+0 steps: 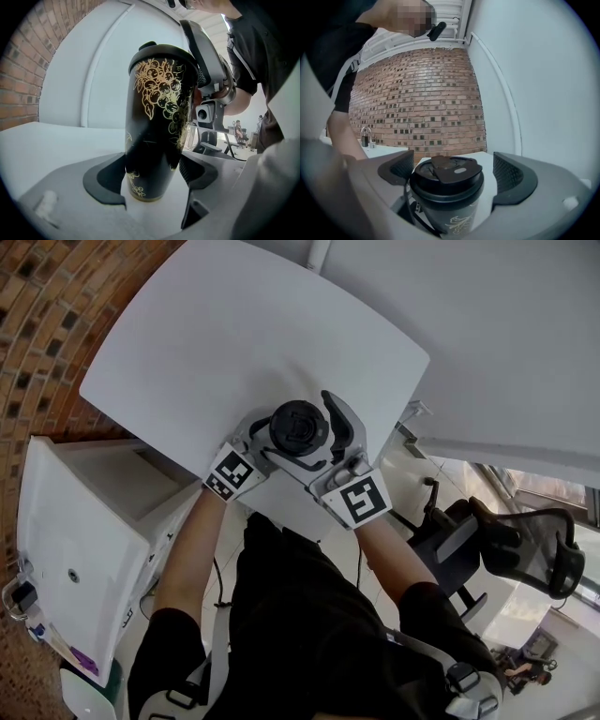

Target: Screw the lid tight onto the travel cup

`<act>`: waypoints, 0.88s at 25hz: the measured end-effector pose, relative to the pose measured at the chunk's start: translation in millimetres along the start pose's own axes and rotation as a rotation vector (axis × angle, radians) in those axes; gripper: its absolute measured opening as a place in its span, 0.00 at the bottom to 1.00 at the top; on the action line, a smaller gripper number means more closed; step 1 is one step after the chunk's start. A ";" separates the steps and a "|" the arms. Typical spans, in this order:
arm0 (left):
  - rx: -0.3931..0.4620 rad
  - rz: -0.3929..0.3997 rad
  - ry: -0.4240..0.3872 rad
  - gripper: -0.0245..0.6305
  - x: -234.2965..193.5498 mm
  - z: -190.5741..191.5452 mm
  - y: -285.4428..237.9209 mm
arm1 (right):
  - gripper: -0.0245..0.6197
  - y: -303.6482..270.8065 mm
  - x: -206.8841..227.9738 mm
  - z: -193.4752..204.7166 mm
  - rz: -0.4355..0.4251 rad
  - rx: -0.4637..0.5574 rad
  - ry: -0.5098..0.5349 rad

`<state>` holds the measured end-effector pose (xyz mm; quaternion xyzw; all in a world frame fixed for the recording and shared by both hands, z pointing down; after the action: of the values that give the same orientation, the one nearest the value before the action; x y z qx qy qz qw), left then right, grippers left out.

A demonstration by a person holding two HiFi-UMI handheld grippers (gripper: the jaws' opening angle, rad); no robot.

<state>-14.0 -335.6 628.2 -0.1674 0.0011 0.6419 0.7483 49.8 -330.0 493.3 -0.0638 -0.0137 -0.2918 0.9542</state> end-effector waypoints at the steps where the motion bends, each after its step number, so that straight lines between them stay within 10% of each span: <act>1: 0.000 -0.013 0.002 0.60 1.2 0.4 0.7 | 0.83 3.4 1.1 -1.6 -0.003 -0.003 0.008; 15: 0.007 -0.197 0.065 0.59 36.5 -4.1 46.4 | 0.82 57.1 28.3 -5.9 -0.015 0.020 0.018; 22: 0.079 -0.299 0.051 0.51 93.8 -50.9 65.7 | 0.62 98.0 14.8 -42.8 -0.115 0.044 0.049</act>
<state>-49.8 -250.5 543.4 -0.1523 0.0207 0.5181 0.8414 116.3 -263.2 440.7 -0.0349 -0.0005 -0.3472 0.9372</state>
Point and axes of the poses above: the fingertips, and each gripper's own axes: y backward along the fingers, x to its right, z out of its underside, the point moved 6 cm from there along y, backward along the fingers, and after that the axes turned 13 degrees about z, right-handed, at the moved point
